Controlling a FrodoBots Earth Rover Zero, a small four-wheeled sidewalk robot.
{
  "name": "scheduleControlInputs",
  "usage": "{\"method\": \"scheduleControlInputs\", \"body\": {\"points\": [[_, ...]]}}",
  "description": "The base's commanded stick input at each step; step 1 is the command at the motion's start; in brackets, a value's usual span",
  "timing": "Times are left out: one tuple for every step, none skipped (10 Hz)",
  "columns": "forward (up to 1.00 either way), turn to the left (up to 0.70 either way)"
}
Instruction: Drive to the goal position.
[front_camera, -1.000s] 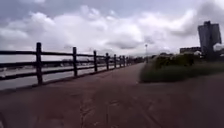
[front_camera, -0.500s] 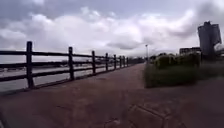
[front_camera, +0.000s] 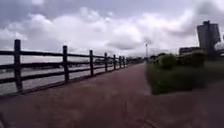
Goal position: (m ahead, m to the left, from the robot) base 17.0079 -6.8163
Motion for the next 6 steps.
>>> {"method": "scheduleControlInputs", "body": {"points": [[0.85, -0.31], [0.85, 0.00], [0.85, 0.00], [0.85, 0.00], [0.85, 0.00], [0.85, 0.00]]}}
